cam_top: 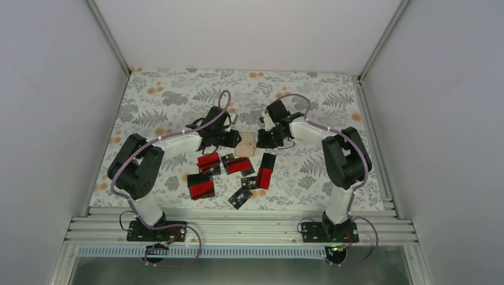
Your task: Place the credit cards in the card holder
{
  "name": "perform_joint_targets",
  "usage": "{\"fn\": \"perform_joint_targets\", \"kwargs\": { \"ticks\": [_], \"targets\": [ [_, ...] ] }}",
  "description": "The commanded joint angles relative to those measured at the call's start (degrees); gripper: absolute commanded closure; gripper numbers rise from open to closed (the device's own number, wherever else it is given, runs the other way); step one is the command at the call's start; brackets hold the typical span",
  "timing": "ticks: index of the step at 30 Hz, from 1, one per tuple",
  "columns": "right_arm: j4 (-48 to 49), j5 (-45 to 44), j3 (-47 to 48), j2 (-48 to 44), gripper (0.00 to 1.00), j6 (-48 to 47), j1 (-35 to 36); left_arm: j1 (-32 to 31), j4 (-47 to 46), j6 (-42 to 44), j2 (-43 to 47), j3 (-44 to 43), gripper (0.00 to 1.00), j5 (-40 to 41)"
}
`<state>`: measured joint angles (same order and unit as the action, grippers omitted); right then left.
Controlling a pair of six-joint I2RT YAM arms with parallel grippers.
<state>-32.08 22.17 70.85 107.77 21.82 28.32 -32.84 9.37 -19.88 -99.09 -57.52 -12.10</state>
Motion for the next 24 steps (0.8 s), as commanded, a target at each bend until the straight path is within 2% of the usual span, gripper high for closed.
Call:
{"fn": "perform_joint_targets", "kwargs": {
  "ticks": [1, 6, 11, 19, 24],
  "targets": [
    [5.8, 4.8, -4.0, -4.5, 0.93, 0.5, -0.9, -0.6, 2.0, 0.1, 0.0, -2.6, 0.63, -2.2],
    [12.5, 13.9, -10.2, -6.5, 0.93, 2.8, -0.9, -0.6, 0.0, -0.9, -3.1, -3.4, 0.65, -4.9],
    [17.4, 17.6, -13.4, -7.2, 0.93, 5.4, -0.8, -0.6, -0.4, -1.2, -6.5, -4.8, 0.71, -5.6],
    [22.1, 20.0, -13.7, -3.5, 0.95, 7.5, -0.8, -0.7, -0.8, -1.4, -8.6, -5.3, 0.73, -5.9],
    [22.3, 18.2, -13.5, -0.7, 0.96, 6.8, -0.9, -0.6, -0.9, -1.5, -8.8, -5.3, 0.73, -6.1]
  ]
}}
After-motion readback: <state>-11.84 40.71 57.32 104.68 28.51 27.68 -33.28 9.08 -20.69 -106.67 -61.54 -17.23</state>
